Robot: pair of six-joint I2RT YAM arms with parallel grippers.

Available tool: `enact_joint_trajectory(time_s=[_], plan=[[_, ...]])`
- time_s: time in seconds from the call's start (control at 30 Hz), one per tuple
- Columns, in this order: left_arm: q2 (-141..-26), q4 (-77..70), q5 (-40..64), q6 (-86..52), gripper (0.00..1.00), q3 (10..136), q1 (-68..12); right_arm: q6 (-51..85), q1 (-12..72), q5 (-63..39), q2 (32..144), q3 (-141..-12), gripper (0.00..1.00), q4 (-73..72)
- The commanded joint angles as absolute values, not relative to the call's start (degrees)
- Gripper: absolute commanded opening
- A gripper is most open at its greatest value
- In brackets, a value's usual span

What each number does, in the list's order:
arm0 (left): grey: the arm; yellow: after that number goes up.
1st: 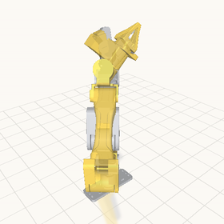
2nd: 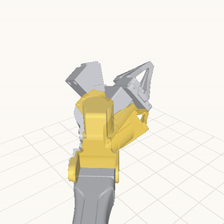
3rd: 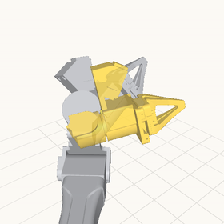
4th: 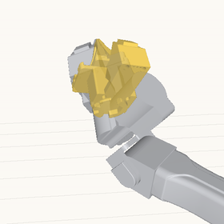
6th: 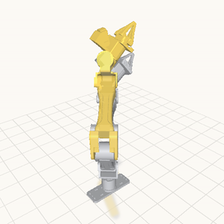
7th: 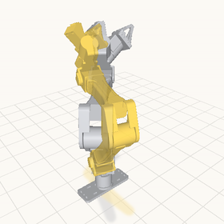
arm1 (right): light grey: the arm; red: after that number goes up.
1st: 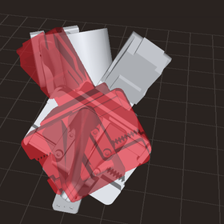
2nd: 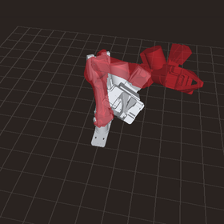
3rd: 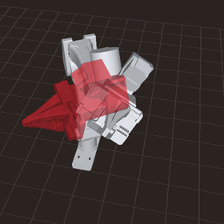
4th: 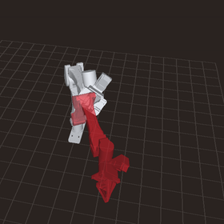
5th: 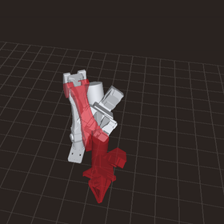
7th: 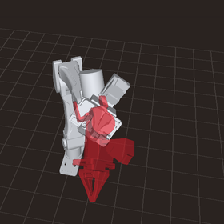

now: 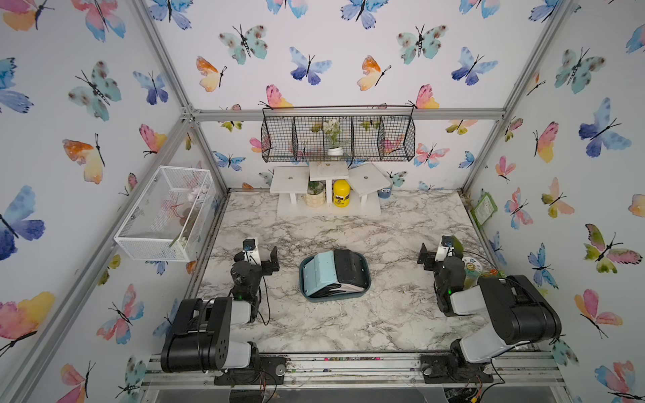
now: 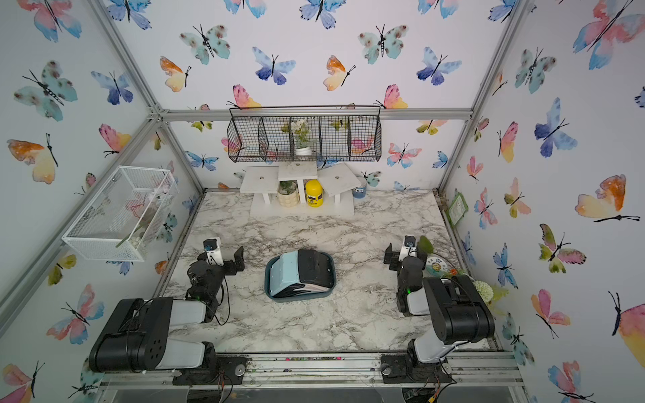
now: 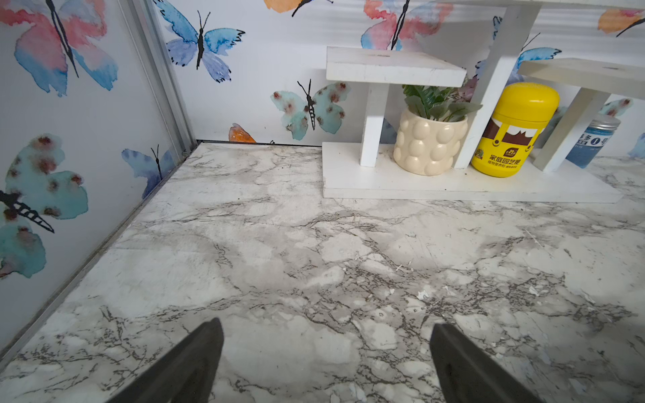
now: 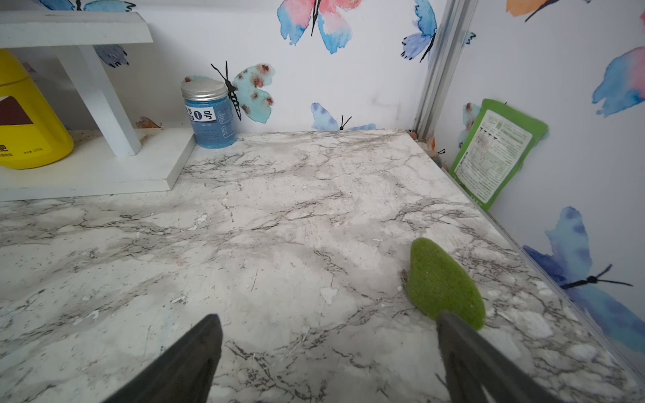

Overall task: Put the calculator in the storage box
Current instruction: Reset both arms

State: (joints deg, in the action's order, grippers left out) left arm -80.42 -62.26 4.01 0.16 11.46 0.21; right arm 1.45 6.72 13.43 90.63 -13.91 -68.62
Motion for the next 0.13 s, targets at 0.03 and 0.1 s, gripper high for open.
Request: enact_joint_trajectory(time_s=[0.03,0.1], plan=[[-80.5,-61.9,3.5,0.8,0.99,11.7,0.1,1.4,6.5,12.3,90.1,-14.2,0.99,-68.9],[-80.5,-61.9,3.5,0.7,0.99,11.7,0.1,1.4,6.5,12.3,90.1,-14.2,0.99,-68.9]])
